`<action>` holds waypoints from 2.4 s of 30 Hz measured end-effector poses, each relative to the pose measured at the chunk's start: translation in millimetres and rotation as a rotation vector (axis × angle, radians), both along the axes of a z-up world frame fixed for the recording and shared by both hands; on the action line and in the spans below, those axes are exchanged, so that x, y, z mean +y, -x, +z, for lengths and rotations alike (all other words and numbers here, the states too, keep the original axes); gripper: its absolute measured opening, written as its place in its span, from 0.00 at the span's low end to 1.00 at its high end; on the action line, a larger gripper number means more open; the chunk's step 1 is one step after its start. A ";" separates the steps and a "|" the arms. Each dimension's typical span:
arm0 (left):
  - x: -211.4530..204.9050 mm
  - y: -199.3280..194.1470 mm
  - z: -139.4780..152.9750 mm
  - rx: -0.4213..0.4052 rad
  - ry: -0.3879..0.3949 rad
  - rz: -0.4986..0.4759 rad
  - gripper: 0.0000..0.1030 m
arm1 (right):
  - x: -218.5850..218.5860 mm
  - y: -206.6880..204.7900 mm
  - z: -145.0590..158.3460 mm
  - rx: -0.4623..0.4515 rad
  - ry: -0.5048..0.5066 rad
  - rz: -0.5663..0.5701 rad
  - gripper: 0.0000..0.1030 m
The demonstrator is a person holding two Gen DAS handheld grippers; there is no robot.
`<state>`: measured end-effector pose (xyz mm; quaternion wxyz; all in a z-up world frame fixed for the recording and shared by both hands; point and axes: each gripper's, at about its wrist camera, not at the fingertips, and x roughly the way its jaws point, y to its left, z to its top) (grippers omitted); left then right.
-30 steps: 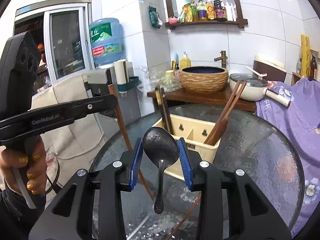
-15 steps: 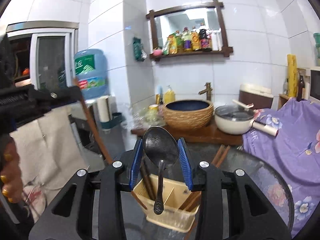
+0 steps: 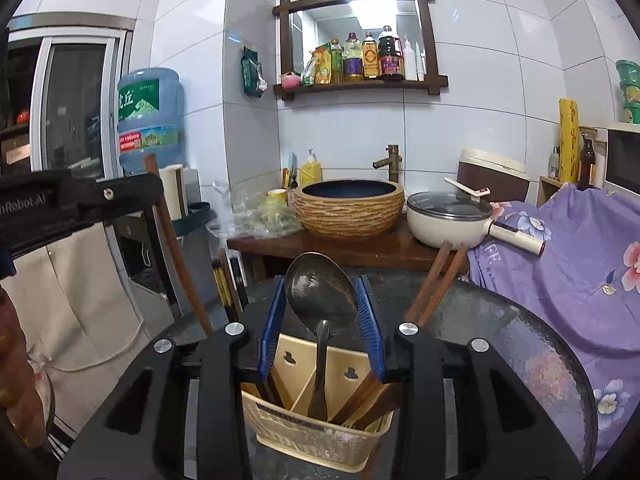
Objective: Organize utensils
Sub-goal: 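Lower the held chopstick and spoon down into the holder, then open both tools to release the chopstick and spoon into the holder, then withdraw both open tools down toward the metal spoon and wooden chopstick on the table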
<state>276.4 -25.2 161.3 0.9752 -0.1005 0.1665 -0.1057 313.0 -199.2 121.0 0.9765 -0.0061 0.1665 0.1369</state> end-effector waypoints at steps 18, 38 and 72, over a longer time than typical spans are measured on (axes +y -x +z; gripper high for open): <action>-7.6 -6.9 -47.9 0.081 -0.057 -0.027 0.07 | 3.6 6.0 -51.3 0.034 0.075 0.013 0.42; 4.6 45.5 -121.6 0.263 -0.126 -0.048 0.65 | -49.7 78.7 -109.1 0.232 0.077 -0.036 0.62; -54.5 83.1 -218.8 0.477 -0.297 -0.134 0.64 | -25.2 -3.5 -179.0 0.613 0.143 -0.190 0.28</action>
